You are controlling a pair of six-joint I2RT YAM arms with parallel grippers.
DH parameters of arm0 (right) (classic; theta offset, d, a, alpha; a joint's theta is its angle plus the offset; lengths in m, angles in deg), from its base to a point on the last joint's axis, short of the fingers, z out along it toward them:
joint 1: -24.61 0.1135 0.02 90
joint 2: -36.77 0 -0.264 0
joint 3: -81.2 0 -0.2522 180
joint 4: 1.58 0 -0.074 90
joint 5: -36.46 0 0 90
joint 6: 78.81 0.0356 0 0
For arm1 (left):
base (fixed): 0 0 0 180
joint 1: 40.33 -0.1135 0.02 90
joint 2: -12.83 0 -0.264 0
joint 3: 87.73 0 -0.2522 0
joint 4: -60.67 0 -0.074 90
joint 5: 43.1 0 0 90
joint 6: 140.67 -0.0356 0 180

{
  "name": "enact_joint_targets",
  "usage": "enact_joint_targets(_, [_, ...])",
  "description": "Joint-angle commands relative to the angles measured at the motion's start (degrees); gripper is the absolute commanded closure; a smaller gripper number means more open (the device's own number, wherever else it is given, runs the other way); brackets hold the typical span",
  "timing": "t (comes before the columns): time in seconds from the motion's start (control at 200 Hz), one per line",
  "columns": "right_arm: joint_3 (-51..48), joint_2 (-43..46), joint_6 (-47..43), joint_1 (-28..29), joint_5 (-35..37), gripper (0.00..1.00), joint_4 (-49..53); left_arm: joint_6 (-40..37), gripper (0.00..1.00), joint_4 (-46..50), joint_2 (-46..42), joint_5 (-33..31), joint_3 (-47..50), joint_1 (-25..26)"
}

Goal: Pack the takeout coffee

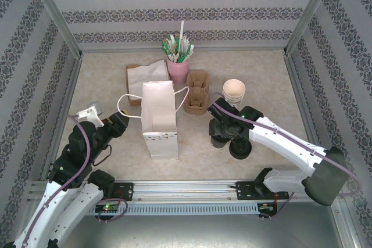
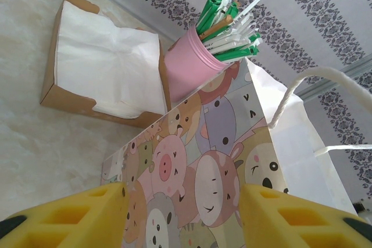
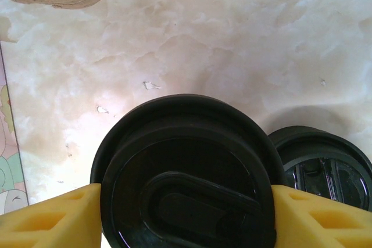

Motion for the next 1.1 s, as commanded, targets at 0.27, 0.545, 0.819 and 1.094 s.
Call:
enact_joint_targets(0.27, [-5.93,-9.92,-2.86,-0.22,-3.92,0.34,8.2,0.03,0.46,0.52,-0.65,-0.69,-0.8,0.58])
enact_joint_targets(0.545, [-6.6,-9.45,-2.07,-0.4,-2.62,0.33,7.19,-0.05,0.46,0.75,-0.79,-0.81,-0.97,0.58])
enact_joint_targets(0.819, [-2.9,-4.31,-1.79,-1.76,-1.0,0.32,5.08,-0.2,0.46,0.99,-0.73,-0.83,-1.48,0.57])
enact_joint_targets(1.094, [0.19,-5.16,-2.82,-2.07,0.45,0.26,6.57,0.04,0.46,1.04,-0.59,-0.73,-1.57,0.57])
